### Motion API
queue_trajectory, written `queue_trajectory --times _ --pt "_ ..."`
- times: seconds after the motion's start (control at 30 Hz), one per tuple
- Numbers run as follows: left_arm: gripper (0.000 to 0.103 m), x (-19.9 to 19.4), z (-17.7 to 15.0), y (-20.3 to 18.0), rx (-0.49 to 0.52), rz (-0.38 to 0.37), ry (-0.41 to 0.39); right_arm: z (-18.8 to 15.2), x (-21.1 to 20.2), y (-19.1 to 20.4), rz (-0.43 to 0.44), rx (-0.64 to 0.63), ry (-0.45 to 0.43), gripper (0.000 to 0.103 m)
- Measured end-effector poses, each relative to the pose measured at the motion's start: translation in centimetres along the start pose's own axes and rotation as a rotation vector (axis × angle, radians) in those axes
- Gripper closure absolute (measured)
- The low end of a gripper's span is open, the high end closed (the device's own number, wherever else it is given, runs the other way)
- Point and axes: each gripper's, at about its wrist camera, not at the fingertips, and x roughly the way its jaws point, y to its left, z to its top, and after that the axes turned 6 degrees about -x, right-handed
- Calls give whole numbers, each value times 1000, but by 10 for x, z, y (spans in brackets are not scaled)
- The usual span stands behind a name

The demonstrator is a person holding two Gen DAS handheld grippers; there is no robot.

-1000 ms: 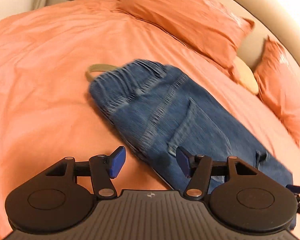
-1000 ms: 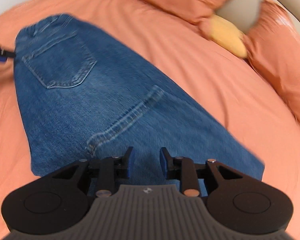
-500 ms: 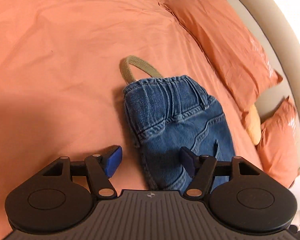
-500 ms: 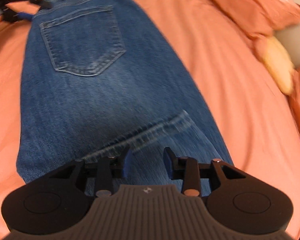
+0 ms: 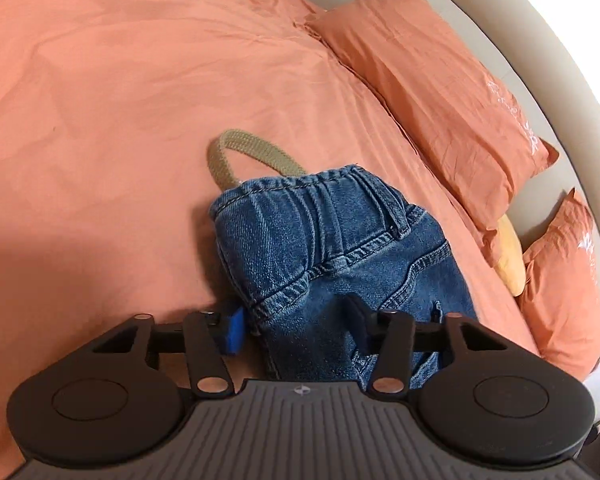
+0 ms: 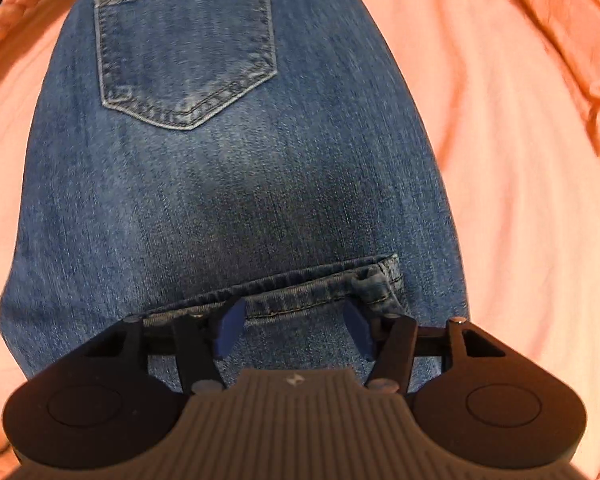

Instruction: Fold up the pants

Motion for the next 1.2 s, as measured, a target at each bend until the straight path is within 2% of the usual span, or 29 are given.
queue_trajectory --times 0.17,0.27,0.5,0.6,0.7,0.9,1.03,1.2 --pt "68 -8 -2 -6 33 -1 -35 -8 4 -12 15 76 -10 50" --pt "73 -19 -5 -21 115 -9 -79 -11 7 -11 -6 90 -7 50" --pt "76 -57 -18 -51 237 -90 -167 -7 4 9 -100 121 11 50" --pt "77 -77 -31 -76 340 -129 -193 -13 -7 22 -165 142 -17 51" --pt "79 -93 -47 -107 444 -170 -198 -27 -25 31 -185 211 -73 51" --pt "83 -105 -99 -175 687 -226 -164 -69 -62 36 -178 403 -115 51" --pt "85 -105 -160 -208 918 -227 -119 -102 -80 38 -159 501 -121 51" --pt "85 -85 -238 -223 1165 -202 -3 -135 -84 43 -174 583 -92 51"
